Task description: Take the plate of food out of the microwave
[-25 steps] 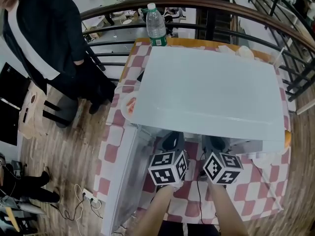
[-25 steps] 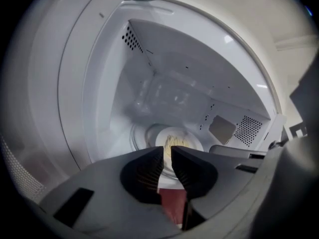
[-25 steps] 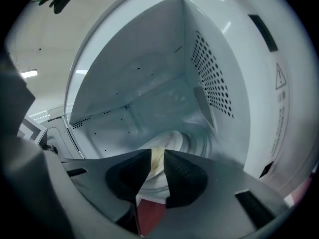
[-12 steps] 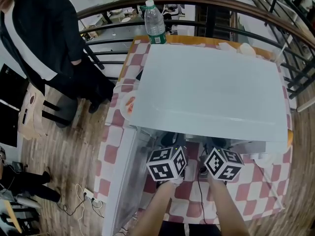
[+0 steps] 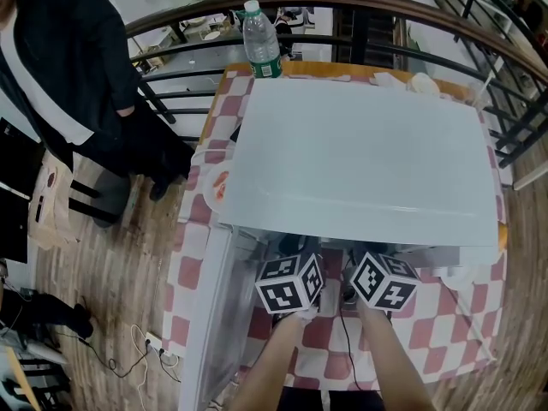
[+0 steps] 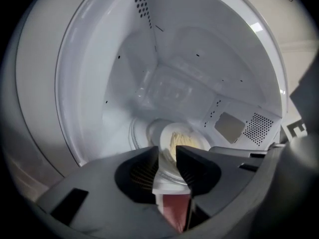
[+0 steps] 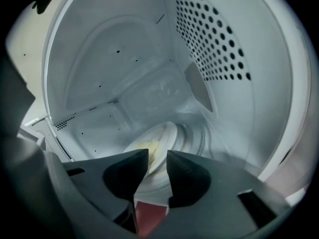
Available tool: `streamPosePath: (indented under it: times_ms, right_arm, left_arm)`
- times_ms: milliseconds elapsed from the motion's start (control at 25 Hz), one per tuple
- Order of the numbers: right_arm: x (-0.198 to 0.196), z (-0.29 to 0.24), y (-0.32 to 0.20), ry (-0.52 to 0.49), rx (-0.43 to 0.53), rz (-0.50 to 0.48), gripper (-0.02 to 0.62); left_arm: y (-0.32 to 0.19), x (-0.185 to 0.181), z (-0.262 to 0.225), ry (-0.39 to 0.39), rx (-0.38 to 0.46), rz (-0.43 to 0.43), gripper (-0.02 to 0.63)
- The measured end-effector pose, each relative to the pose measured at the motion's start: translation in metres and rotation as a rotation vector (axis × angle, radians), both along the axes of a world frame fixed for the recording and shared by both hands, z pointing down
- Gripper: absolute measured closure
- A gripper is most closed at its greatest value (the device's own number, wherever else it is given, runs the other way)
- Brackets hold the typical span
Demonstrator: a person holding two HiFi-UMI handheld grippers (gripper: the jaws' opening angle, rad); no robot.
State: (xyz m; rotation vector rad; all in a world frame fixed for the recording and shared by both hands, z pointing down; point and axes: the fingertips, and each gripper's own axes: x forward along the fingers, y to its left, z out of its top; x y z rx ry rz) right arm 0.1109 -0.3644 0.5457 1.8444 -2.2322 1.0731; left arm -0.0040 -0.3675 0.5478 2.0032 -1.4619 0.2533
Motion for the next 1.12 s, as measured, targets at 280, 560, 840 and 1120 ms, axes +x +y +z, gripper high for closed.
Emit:
streamPosePath:
  times_ms: [280, 560, 840, 1120]
  right_arm:
    - [-0.003, -0.002, 0.001, -0.029, 0.016, -0.005, 0.514]
    - [-0.002, -0.003, 0.003, -0.045, 0.030, -0.010, 0.515]
    - [0.000, -0.005, 0.011, -0.051, 0.030, -0.001, 0.517]
    - [0.001, -0.007, 0.022, -0.053, 0.028, 0.003, 0.518]
  left_arm:
    - [-0.002, 0.004, -0.001, 0.004, 0.012, -0.001, 0.481]
    - [0.001, 0.006, -0.001, 0.001, 0.012, 0.014, 0.500]
    - [0.010, 0.008, -0.001, 0.007, 0.004, 0.020, 0.499]
    - [0.021, 0.009, -0.001, 0.004, -0.004, 0.029, 0.497]
